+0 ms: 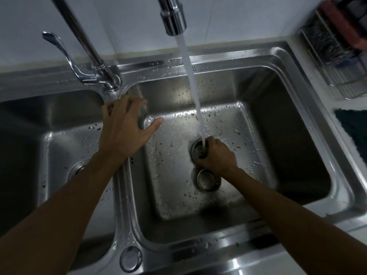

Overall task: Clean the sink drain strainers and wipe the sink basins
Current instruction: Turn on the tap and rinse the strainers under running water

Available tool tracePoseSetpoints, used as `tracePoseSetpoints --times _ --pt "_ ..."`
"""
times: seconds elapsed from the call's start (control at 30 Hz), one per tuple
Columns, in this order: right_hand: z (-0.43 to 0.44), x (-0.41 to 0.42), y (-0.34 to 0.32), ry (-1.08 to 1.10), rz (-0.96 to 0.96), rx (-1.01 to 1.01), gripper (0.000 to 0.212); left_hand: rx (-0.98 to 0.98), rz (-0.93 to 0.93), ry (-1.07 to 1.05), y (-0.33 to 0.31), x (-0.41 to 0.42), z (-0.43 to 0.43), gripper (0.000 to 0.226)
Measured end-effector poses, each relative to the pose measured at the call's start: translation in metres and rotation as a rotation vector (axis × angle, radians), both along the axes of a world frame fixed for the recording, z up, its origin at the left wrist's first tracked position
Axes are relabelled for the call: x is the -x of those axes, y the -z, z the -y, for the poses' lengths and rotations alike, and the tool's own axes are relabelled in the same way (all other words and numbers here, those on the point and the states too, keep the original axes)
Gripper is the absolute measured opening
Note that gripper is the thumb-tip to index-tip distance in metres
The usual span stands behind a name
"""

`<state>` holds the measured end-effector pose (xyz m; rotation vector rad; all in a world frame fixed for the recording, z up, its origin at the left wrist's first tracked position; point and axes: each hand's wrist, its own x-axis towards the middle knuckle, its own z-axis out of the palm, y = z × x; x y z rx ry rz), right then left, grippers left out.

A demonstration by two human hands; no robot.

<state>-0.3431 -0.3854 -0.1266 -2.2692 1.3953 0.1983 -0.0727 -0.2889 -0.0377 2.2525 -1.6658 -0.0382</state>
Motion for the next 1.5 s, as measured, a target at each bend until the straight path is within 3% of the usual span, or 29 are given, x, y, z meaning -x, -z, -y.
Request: tracePoseSetpoints --times 0.53,0.63,0.73,0.83,0.97,1.07,1.2,1.27,1.3,1.4,1.5 --pt "0.014 0.012 0.003 0.012 0.251 -0.111 0.079 -0.016 -0.023 -0.014 -0.002 0.001 0.000 0.070" --pt "0.016 0.013 0.002 0.212 0.347 -0.237 0.070 -0.007 -0.021 -0.006 -0.001 0.001 0.000 0.068" --pt "0.020 0.011 0.002 0.516 0.425 -0.510 0.055 0.005 -0.009 -0.006 -0.001 0.001 0.000 0.071" --pt "0.025 0.008 -0.005 0.780 0.477 -0.755 0.058 0.005 -0.012 -0.007 0.000 0.000 0.000 0.073" --pt "0.034 0.007 -0.014 0.877 0.484 -1.006 0.041 0.010 -0.012 -0.005 0.002 -0.001 0.000 0.074" --pt "0.037 0.009 -0.024 0.919 0.472 -1.034 0.041 0.023 -0.019 -0.002 0.002 -0.001 0.000 0.074" --pt "0.033 0.021 -0.043 0.693 0.316 -0.799 0.050 0.027 -0.013 -0.003 0.002 -0.001 0.000 0.074" --pt "0.025 0.025 -0.055 0.498 0.246 -0.712 0.067 0.034 -0.007 -0.002 0.002 -0.001 0.001 0.074" --pt "0.019 0.025 -0.059 0.368 0.225 -0.668 0.073 0.033 -0.005 -0.001 0.002 -0.001 0.001 0.074" --pt "-0.010 0.009 -0.069 -0.132 0.167 -0.456 0.063 0.054 0.013 0.004 0.002 0.000 0.000 0.071" --pt "-0.046 -0.012 -0.058 -0.538 0.039 -0.232 0.081 0.099 0.058 0.006 0.001 0.002 -0.002 0.066"
